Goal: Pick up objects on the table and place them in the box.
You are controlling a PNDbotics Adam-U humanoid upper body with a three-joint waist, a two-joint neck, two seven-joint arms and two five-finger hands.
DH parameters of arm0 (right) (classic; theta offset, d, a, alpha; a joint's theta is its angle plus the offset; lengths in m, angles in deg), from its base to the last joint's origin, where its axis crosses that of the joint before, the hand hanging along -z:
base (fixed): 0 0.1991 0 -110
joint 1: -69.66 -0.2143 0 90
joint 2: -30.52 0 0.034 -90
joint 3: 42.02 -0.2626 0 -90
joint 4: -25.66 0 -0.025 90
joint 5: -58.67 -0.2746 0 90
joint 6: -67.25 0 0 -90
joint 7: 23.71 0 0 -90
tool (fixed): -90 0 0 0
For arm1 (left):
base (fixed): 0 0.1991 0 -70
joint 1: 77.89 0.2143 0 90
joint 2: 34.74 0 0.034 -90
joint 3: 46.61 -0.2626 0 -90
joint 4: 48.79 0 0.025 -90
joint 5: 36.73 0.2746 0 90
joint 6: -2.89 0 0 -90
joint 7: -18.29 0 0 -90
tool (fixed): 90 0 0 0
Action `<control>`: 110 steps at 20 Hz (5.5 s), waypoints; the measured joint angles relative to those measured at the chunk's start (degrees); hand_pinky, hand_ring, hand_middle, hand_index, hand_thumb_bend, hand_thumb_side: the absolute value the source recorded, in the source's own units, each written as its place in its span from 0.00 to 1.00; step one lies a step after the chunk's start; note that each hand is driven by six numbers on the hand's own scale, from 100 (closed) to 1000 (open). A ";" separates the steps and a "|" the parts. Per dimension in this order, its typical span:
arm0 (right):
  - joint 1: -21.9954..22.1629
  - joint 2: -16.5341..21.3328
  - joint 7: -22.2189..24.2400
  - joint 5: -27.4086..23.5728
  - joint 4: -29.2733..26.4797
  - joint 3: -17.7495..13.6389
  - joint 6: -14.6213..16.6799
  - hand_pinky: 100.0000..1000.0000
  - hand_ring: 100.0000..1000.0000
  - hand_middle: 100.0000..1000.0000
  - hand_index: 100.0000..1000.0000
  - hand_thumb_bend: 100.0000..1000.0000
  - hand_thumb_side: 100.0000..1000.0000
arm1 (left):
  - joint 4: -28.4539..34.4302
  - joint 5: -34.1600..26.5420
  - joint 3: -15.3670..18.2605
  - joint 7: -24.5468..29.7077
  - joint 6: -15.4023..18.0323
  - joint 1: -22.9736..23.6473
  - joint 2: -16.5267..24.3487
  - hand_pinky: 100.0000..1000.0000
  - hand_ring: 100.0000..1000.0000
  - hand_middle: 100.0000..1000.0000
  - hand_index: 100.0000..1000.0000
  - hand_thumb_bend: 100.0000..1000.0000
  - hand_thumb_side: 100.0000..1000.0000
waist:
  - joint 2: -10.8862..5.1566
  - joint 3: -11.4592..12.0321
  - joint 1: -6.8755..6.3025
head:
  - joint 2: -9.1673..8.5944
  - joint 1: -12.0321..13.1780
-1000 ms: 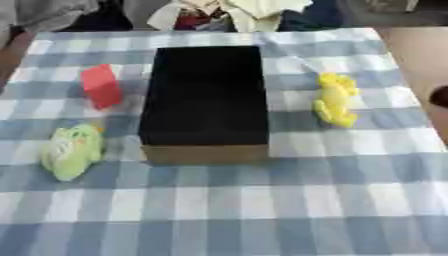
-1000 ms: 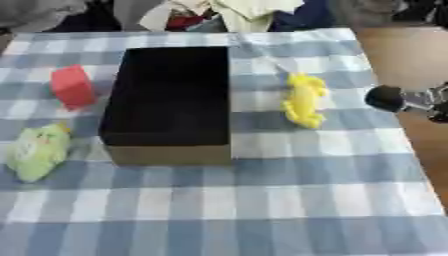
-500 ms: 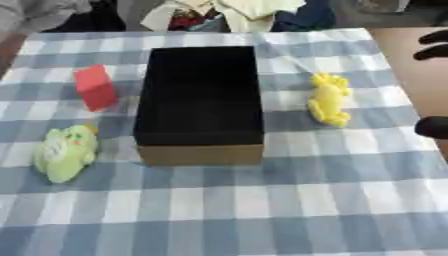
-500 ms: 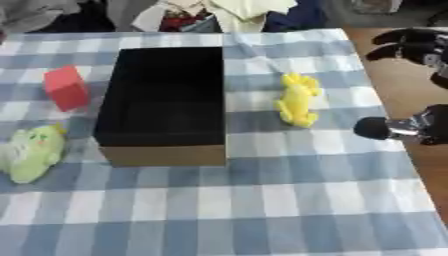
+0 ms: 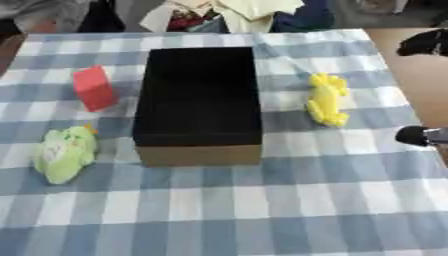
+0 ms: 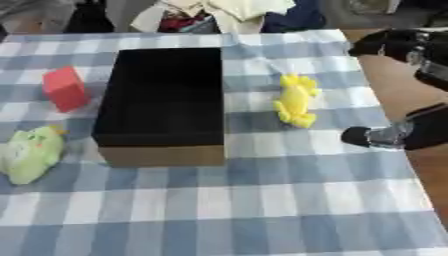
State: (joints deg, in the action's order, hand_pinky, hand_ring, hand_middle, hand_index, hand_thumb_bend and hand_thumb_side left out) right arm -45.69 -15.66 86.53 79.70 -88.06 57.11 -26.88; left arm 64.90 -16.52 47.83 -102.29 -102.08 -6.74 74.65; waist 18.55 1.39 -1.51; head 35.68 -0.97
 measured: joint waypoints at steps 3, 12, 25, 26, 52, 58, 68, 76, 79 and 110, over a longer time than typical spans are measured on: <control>-1.04 -0.29 1.25 0.00 -0.04 0.64 -1.35 0.95 0.96 0.91 0.94 0.61 0.69 | 0.00 0.00 -0.07 0.17 -0.08 -0.01 0.00 0.70 0.92 0.85 0.87 0.16 1.00 | 0.01 0.03 -0.02 | 0.00 -0.19; -6.93 -3.07 3.68 1.81 -0.05 2.66 -8.36 0.96 0.98 0.90 0.96 0.72 0.92 | 0.00 -0.22 -0.66 0.86 0.06 -0.38 0.00 0.70 0.92 0.85 0.86 0.13 1.00 | 0.17 0.22 -0.14 | 0.02 -1.45; -17.89 -11.09 10.09 3.83 12.27 9.45 -9.10 0.95 0.97 0.91 0.98 0.72 0.95 | 0.00 -1.10 -1.31 1.23 0.36 -1.74 0.00 0.70 0.92 0.85 0.85 0.11 1.00 | 1.12 1.06 -0.25 | 0.08 -2.98; -18.10 -11.60 9.79 4.21 13.04 9.67 -8.83 0.95 0.97 0.91 0.98 0.73 0.96 | 0.00 -1.10 -1.36 1.15 0.45 -1.88 0.00 0.70 0.92 0.85 0.85 0.11 1.00 | 1.27 1.08 -0.22 | 0.09 -2.97; -17.54 -18.38 4.51 19.41 25.82 10.63 -4.60 0.95 0.96 0.92 1.00 0.76 0.78 | 0.00 -2.05 -1.71 0.39 1.66 -1.93 -1.13 0.69 0.91 0.84 0.85 0.08 1.00 | 4.79 2.74 -0.16 | -0.02 -0.38; -17.58 -19.81 2.74 20.74 31.09 9.94 -4.66 0.92 0.93 0.91 1.00 0.66 0.67 | 0.00 -2.13 -1.71 0.33 1.72 -1.92 -1.17 0.69 0.91 0.84 0.85 0.06 1.00 | 4.79 2.99 -0.16 | -0.57 -0.63; -17.57 -20.16 1.84 18.55 31.80 9.96 -4.73 0.87 0.90 0.86 0.90 0.44 0.62 | 0.00 -2.55 -1.71 0.25 1.81 -1.92 -1.60 0.69 0.91 0.83 0.84 0.05 1.00 | 4.79 2.99 -0.16 | -1.03 -0.69; -17.46 -20.14 0.01 16.12 29.82 9.99 -6.31 0.87 0.89 0.83 0.87 0.02 0.55 | 0.00 -2.59 -1.71 0.24 1.87 -1.92 -1.60 0.69 0.91 0.83 0.84 0.04 1.00 | 4.78 2.96 -0.15 | -1.03 -0.47; -17.46 -20.12 -0.64 15.79 29.65 9.99 -6.96 0.87 0.89 0.83 0.86 0.00 0.50 | 0.00 -2.59 -1.71 0.33 1.97 -1.92 -1.60 0.69 0.91 0.83 0.84 0.04 1.00 | 4.77 2.96 -0.12 | -1.03 -0.33; -25.94 -18.42 2.64 9.24 8.17 8.02 -11.98 0.82 0.82 0.78 0.81 0.00 0.46 | 0.00 -2.30 -1.93 0.81 2.96 -3.49 -1.02 0.69 0.91 0.82 0.84 0.05 1.00 | 2.76 1.69 0.38 | -1.06 -1.65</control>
State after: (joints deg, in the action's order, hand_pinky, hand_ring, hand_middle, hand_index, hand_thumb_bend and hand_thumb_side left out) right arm -71.63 -34.08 89.17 88.94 -79.89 65.12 -38.85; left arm 64.90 -18.82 45.90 -101.48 -99.12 -10.23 73.63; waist 21.31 3.08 -1.13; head 34.62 -2.62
